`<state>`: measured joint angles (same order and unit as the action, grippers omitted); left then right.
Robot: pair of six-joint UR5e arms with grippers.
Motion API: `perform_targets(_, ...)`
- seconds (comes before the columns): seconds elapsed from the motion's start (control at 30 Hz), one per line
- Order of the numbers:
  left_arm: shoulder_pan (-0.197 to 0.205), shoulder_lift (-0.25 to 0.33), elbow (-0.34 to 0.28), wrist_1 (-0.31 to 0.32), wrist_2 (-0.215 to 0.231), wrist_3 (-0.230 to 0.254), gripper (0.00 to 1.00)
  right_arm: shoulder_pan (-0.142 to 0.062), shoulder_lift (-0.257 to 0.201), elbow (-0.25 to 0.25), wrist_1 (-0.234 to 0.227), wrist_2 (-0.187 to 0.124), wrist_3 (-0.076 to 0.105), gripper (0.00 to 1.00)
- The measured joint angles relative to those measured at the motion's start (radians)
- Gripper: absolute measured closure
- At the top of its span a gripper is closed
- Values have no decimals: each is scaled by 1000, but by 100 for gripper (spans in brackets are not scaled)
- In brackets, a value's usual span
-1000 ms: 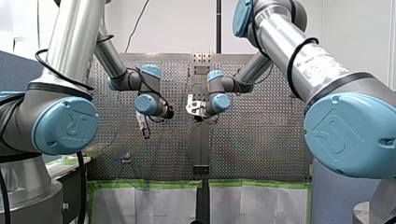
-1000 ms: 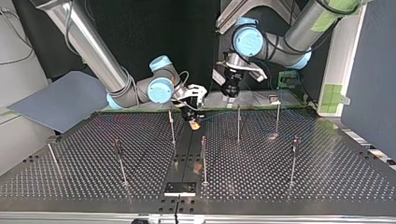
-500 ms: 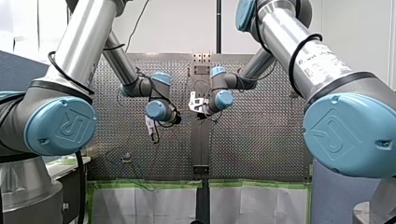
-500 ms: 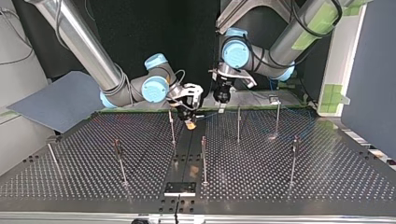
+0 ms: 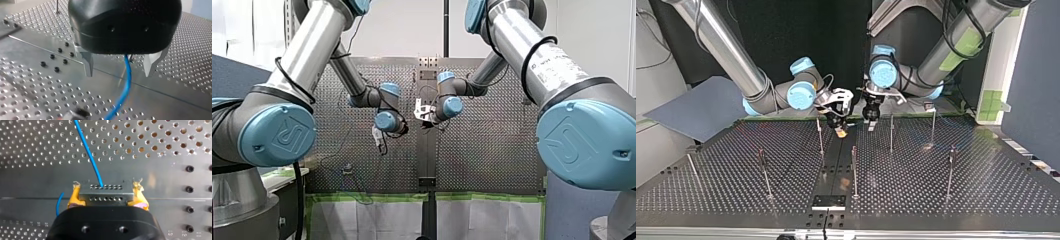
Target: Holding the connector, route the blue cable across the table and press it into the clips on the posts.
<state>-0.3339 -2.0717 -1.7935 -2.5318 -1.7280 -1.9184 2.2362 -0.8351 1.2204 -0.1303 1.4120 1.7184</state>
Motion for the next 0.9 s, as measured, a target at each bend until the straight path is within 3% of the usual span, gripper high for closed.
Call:
perform_targets(0.33, -4, -31, 28, -26, -27, 20, 0, 0, 1, 0, 0, -8, 0, 100)
perform_targets(0.37, -6, -31, 28, -28, -35, 25, 12, 0, 1, 0, 0, -8, 0, 100)
perform_targets(0.4, -7, -32, 28, -29, -41, 28, 12, 0, 1, 0, 0, -8, 0, 100)
perform_targets(0.47, -10, -31, 28, -29, -56, 35, 35, 0, 1, 0, 0, -8, 0, 100)
perform_targets(0.5, -11, -31, 28, -30, -61, 38, 35, 0, 1, 0, 0, -8, 0, 100)
perform_targets(0.57, -14, -31, 29, -29, -68, 40, 64, 0, 1, 0, 0, -8, 0, 100)
perform_targets(0.6, -15, -30, 30, -29, -70, 41, 64, 0, 1, 0, 0, -8, 0, 100)
perform_targets(0.67, -17, -30, 31, -29, -72, 42, 96, 0, 0, 0, 0, -8, 0, 100)
perform_targets(0.9, -18, -28, 37, -28, -73, 37, 100, 0, 0, 0, -1, -8, 0, 100)
